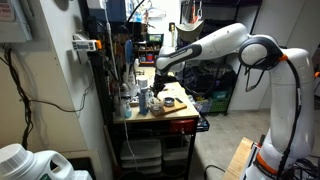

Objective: Pick up the clear lunch box and put it on the wooden board, pick up the object from the clear lunch box and put it on the table, pick up the silver bowl and put it in the clear lunch box

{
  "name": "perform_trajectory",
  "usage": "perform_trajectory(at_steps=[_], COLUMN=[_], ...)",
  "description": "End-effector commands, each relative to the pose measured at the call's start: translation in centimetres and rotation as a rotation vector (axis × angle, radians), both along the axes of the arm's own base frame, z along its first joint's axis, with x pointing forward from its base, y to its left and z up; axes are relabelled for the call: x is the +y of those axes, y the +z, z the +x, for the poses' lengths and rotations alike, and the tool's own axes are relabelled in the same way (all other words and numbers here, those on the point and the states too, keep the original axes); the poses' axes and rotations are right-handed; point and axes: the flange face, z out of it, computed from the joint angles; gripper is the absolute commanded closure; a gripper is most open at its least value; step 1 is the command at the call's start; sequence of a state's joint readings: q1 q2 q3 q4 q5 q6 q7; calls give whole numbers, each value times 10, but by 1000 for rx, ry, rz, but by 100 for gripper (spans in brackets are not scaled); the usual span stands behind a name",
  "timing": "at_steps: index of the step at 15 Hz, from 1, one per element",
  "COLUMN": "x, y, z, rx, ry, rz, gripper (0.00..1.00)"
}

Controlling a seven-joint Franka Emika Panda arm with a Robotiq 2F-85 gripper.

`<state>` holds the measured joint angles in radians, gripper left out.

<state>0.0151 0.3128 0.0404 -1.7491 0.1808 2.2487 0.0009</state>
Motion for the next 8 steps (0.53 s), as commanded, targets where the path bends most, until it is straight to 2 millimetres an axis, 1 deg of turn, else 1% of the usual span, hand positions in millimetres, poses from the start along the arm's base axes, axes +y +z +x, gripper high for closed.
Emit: perform_trajectory(at_steps=[1, 3, 4, 5, 7, 8], x=[-27, -54, -73, -90, -127, -141], y=[37, 53, 56, 57, 52, 48], z=[-10, -8, -6, -3, 2, 3], rx=[-24, -105, -134, -165, -210, -229], ry=[-67, -106, -163, -228, -335, -391], rz=[42, 14, 4, 4, -4, -1], gripper=[98, 98, 98, 98, 98, 98])
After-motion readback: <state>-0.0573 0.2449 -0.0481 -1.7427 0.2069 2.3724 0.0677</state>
